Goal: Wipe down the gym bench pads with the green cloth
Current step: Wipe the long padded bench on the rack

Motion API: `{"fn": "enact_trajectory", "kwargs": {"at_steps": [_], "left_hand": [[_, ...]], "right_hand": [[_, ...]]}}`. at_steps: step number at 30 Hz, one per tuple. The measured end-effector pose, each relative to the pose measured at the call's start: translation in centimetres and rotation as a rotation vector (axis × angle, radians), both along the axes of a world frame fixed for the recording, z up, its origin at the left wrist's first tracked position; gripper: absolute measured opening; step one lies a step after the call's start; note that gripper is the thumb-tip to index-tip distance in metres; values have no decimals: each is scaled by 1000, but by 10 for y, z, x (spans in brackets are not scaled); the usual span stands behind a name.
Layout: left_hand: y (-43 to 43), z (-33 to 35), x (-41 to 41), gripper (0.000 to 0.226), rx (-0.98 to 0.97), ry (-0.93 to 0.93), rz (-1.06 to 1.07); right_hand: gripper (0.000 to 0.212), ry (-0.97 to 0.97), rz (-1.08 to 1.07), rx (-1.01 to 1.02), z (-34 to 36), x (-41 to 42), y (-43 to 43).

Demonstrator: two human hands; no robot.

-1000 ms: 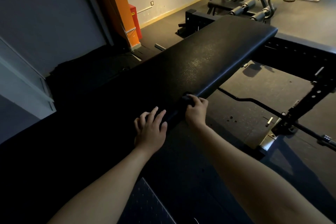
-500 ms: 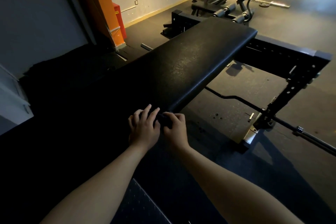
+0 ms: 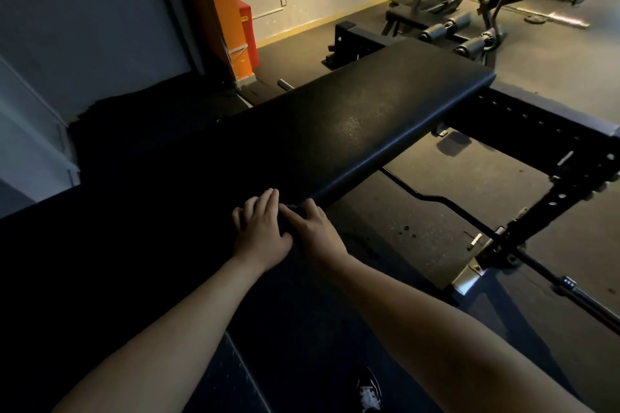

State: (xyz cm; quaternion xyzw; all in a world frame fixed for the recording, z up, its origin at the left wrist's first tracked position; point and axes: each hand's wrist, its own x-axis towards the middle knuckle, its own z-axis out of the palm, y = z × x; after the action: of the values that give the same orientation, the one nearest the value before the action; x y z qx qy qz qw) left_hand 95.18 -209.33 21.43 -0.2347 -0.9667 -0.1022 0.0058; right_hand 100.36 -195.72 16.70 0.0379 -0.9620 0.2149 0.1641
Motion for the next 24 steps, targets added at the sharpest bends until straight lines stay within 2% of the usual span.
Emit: {"fn": "enact_trajectory", "kwargs": {"at_steps": [5,8,14,16,19,24], "left_hand": [[37,-1,-7,94,-2,-31,-9],[43,-10,-8,89,-9,4,45],[48,-23,-9,71,-17,136,87],[49,-23,-9,72,-24,139,95],[51,-21,-9,72,-23,121,117],[53,-19,-7,72,-21,112,151]], "right_hand": [[74,-50,81,-7,3,-4,37],[72,-56,-78,-201,3,-9,83],[67,-117,-326,-333,23,-24,169],[69,-117,-368,-431,27,-23,165],[62,-106,-363,-613,31,-20,139],[50,-107,-315,-701,25,-10,87]]}}
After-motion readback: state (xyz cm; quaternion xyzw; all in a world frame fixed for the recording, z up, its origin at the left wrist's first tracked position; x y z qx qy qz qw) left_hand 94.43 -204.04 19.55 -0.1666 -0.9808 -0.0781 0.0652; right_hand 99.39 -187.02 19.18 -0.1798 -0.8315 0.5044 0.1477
